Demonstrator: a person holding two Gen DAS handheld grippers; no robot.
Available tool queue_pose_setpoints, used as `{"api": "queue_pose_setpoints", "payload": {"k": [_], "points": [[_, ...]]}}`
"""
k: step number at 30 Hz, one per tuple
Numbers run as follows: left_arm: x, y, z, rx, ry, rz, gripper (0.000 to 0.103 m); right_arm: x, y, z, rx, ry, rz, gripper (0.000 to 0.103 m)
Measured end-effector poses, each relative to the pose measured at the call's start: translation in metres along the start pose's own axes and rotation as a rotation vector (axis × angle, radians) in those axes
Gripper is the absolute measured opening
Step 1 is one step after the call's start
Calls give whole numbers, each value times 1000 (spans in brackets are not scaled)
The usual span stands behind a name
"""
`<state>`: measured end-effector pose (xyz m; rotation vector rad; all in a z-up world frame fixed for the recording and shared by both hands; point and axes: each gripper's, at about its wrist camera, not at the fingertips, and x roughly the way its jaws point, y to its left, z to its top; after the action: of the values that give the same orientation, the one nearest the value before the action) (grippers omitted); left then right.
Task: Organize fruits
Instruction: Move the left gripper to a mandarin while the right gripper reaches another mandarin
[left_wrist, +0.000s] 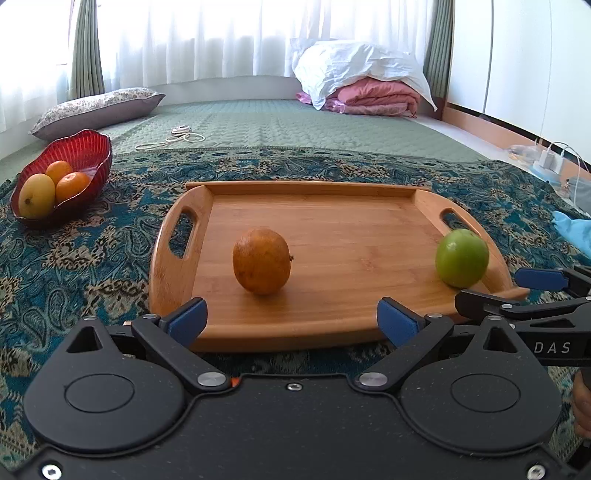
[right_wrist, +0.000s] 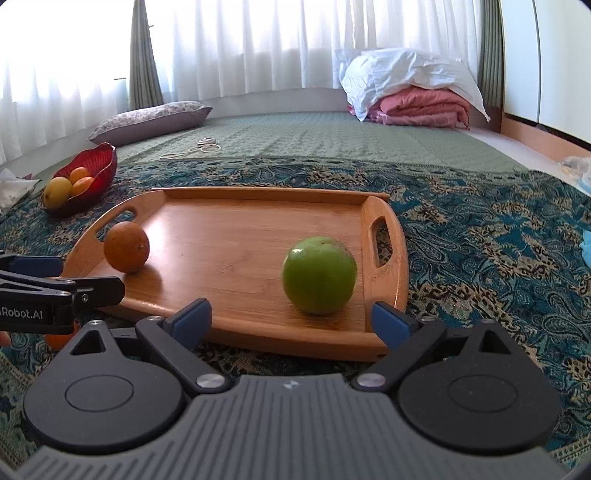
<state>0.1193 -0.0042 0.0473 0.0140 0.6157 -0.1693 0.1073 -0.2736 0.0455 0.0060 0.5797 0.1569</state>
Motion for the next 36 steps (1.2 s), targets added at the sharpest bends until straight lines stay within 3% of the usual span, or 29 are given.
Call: {"api": "queue_pose_setpoints", "payload": {"k": [12, 23, 29, 36], "points": [[-24, 4, -30, 0, -23, 21, 100, -21, 8, -25, -49, -49, -3, 103], [-37, 7, -55, 3, -52, 35, 102, -24, 14, -45, -76, -67, -60, 103], [-36, 8, -62, 2, -40, 46, 102, -28, 23, -52, -134, -88, -83, 103], [-38, 9, -68, -7, -41, 41, 101, -36, 24, -58, -117, -111, -75, 101]]}}
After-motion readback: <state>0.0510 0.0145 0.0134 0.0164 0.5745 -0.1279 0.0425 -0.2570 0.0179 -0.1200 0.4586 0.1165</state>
